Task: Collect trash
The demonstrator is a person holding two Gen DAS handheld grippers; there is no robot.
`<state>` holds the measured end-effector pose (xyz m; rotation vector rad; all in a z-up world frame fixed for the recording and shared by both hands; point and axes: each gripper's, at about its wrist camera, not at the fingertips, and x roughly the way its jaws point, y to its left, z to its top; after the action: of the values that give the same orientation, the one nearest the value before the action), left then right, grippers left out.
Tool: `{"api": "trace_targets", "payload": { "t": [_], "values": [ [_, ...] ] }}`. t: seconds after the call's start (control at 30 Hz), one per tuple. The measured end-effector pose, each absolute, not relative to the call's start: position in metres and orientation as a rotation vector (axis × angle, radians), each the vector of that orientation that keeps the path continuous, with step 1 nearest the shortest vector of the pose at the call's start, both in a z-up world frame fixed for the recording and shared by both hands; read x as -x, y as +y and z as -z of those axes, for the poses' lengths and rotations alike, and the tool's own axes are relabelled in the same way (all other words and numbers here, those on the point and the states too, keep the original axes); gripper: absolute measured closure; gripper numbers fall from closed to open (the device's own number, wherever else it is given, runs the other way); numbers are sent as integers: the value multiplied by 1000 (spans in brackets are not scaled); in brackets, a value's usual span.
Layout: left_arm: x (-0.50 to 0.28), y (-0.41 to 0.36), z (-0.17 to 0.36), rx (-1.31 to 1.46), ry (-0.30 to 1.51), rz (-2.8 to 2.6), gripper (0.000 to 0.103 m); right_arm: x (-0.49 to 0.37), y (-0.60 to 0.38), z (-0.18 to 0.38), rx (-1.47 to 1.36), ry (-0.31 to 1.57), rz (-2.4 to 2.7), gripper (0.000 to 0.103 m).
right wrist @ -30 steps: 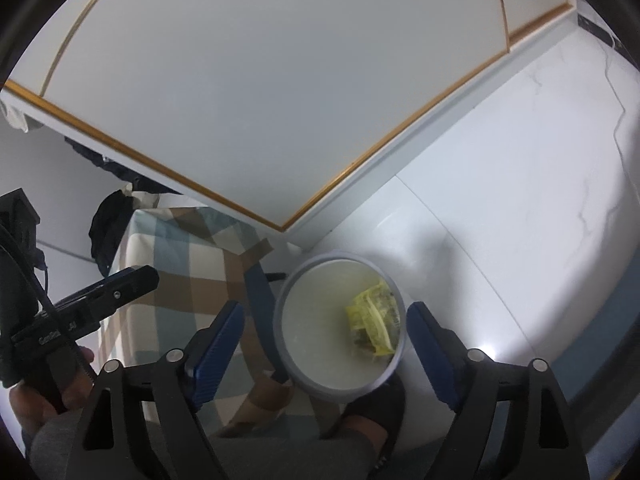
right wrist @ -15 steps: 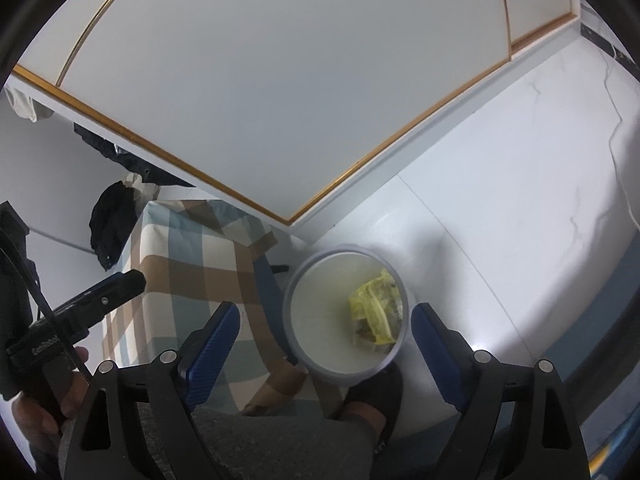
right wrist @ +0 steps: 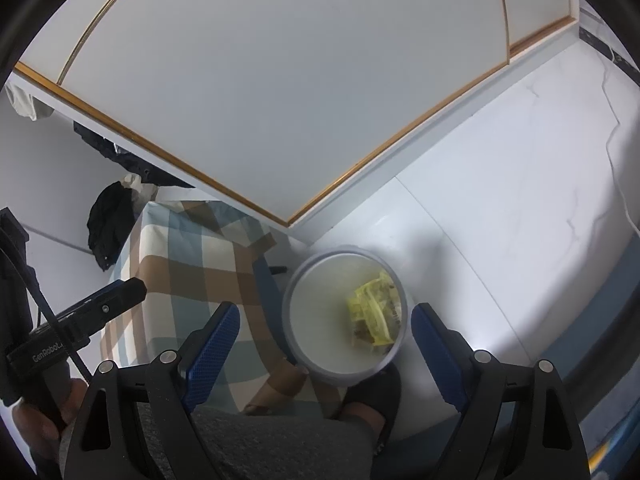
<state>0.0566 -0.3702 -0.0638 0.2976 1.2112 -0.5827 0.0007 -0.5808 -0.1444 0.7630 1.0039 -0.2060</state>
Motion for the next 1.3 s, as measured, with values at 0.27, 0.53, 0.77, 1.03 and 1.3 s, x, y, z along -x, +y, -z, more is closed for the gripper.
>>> {"api": "trace_targets", "payload": {
  "t": [0.27, 0.53, 0.77, 1.03, 1.3],
  "values": [
    [-56, -370, 63, -295, 1213, 589, 29, 0, -583, 144, -768, 998, 214, 15],
    [-55, -369, 62, -287, 1207, 587, 29, 0, -583, 145, -768, 1005, 218, 15],
    [-53, -370, 62, -293, 1211, 606, 29, 0, -583, 145, -769, 999, 226, 15],
    [-54, -370, 59, -289, 1209, 608, 29, -1, -581, 146, -773, 1002, 228, 15],
    [-54, -366, 59, -285, 1204, 594, 29, -2, -581, 146, -773, 1003, 229, 15]
  ]
}}
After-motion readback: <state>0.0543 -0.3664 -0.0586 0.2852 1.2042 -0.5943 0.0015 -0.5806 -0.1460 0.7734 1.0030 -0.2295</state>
